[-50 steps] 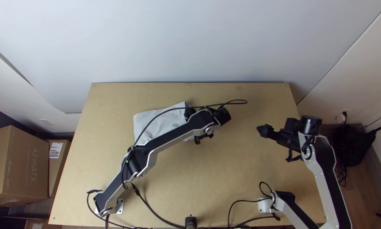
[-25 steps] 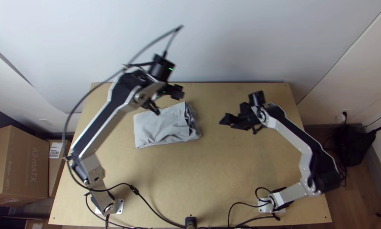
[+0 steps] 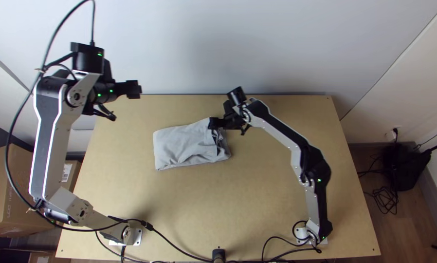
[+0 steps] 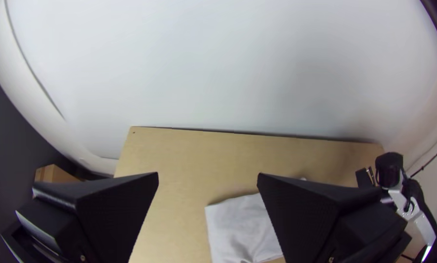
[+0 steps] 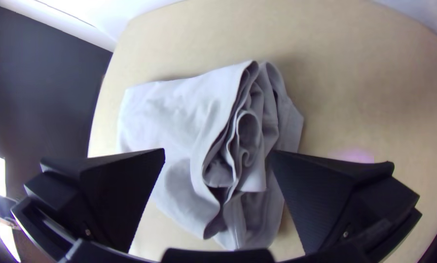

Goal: Fold the t-shirt

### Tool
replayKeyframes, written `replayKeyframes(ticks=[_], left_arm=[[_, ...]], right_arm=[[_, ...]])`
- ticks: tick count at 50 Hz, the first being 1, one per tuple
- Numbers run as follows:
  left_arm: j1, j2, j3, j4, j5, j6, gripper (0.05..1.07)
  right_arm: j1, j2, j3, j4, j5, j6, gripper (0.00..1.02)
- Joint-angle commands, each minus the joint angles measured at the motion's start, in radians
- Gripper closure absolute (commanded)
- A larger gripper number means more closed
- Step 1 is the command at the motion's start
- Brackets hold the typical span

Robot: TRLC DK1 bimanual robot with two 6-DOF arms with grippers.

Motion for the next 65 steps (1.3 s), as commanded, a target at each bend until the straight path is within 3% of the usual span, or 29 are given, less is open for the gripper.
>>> replayKeyframes(ticks=[1,11,25,41,48,51,54,56,58,63,65], left_arm=[[0.049,-0.052,-0.016,-0.018,0.016,0.022,0.10],[0.143,-0.073,-0.025,-0.026,0.062,0.044,0.10],[0.184,-0.076,-0.028,-0.024,0.068,0.064,0.10],[0.186,-0.072,-0.020,-0.018,0.068,0.071,0.10],[0.191,-0.078,-0.016,-0.018,0.068,0.082,0.10],[0.195,-0.078,-0.013,-0.018,0.068,0.087,0.10],[0.203,-0.079,-0.010,-0.018,0.068,0.090,0.10],[0.204,-0.083,-0.008,-0.018,0.068,0.093,0.10],[0.207,-0.084,-0.008,-0.018,0.068,0.098,0.10],[0.214,-0.090,-0.008,-0.019,0.068,0.104,0.10],[0.218,-0.093,-0.008,-0.019,0.068,0.108,0.10]], right_arm=[[0.029,0.096,0.091,-0.043,0.066,0.011,0.04],[0.041,0.185,0.153,-0.086,0.175,-0.012,0.04],[-0.003,0.179,0.107,-0.147,0.171,0.008,0.04],[-0.065,0.211,0.065,-0.145,-0.090,0.037,0.04],[-0.079,0.249,0.059,-0.145,-0.308,0.037,0.04],[-0.072,0.271,0.062,-0.145,-0.354,0.036,0.05],[-0.065,0.291,0.067,-0.139,-0.365,0.033,0.14],[-0.062,0.306,0.076,-0.139,-0.365,0.034,0.26],[-0.060,0.314,0.081,-0.133,-0.363,0.033,0.43],[-0.063,0.325,0.079,-0.101,-0.346,0.027,1.00],[-0.065,0.325,0.071,-0.099,-0.343,0.027,1.00]])
